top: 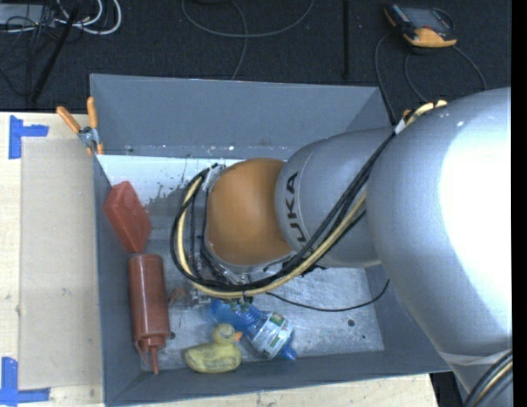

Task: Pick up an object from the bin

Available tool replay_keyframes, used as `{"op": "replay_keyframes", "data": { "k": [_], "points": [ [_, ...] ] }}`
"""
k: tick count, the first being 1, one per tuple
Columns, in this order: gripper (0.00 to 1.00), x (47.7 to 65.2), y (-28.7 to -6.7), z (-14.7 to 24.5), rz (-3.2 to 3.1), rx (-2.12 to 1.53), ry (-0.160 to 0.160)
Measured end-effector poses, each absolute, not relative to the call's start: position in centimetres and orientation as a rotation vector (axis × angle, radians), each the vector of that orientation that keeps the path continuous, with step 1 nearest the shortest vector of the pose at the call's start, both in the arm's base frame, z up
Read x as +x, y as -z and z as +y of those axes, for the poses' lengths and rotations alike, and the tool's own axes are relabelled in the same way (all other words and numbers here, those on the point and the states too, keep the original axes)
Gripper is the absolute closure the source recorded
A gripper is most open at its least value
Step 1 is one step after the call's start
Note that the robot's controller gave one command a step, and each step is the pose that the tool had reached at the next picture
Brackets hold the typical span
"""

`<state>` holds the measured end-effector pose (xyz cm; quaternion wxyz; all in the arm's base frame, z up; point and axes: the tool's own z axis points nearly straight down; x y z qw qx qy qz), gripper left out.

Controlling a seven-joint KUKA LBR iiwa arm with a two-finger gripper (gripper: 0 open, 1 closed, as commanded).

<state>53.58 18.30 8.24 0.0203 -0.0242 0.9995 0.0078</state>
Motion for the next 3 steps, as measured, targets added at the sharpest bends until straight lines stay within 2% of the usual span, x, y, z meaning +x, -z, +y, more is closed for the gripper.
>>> {"op": "replay_keyframes", "data": {
  "k": [1, 2, 3],
  "points": [
    [1.0, 53.6, -8.2, 18.3, 3.1, -0.074, -0.024],
    [1.0, 51.2, -11.5, 16.7, 3.144, -0.013, -0.001],
    [1.0, 56.5, -28.8, 19.9, 3.129, -0.23, -0.002]
  ]
}}
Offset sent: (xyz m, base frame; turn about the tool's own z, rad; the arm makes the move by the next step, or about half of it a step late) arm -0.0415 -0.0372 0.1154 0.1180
